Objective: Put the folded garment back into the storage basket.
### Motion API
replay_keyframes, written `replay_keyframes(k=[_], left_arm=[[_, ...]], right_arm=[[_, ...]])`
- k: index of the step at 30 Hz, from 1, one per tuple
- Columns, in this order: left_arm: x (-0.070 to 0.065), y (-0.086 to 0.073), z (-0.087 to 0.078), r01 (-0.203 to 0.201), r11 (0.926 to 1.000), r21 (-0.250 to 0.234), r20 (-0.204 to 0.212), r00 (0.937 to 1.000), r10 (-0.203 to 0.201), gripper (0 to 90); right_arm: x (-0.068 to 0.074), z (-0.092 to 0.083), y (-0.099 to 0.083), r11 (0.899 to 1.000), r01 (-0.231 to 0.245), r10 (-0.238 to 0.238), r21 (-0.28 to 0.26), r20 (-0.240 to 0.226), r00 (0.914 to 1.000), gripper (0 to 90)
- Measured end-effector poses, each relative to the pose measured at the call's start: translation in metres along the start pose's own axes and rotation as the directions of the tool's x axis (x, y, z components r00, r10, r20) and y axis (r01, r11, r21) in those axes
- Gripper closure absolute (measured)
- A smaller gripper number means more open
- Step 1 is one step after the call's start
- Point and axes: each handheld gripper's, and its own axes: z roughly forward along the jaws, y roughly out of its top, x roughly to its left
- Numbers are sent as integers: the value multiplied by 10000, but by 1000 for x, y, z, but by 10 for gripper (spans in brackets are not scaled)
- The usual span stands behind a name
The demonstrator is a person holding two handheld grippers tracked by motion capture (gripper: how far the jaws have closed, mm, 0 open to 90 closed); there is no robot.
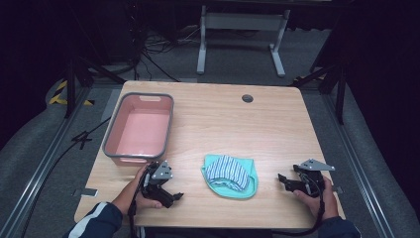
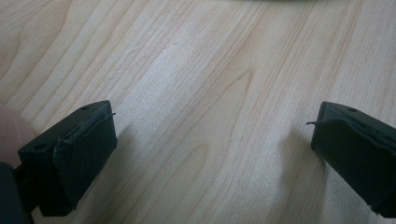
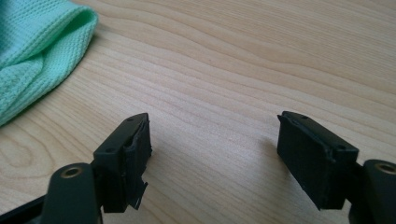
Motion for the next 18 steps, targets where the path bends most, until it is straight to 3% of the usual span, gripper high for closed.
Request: replay_keyframes(k=[7,10,13,14,18], left_arm=[[0,1,-1,-92,9999,145,87,9999,91,19],[-1,3,-2,-192,9996,227,158,9997,189,48],[-2,5,-3,-215,9998,19,297,9993,215,200],[-3,6,-1,-56,10000,-71,295,9995,58,191],[-6,11,-2,-53,9999,-87,372,9993,57,235]], right_arm=[[-2,-1,-1,9999,-150,148,74,175,9997,224],[-2,-2,-1,9992,-351,341,203,488,9982,215],[-1,-4,-1,9991,-314,301,272,467,9985,230],[-1,-4,-1,9990,-323,309,307,447,9985,230],[-1,-4,1,9984,-389,372,416,406,9985,230]])
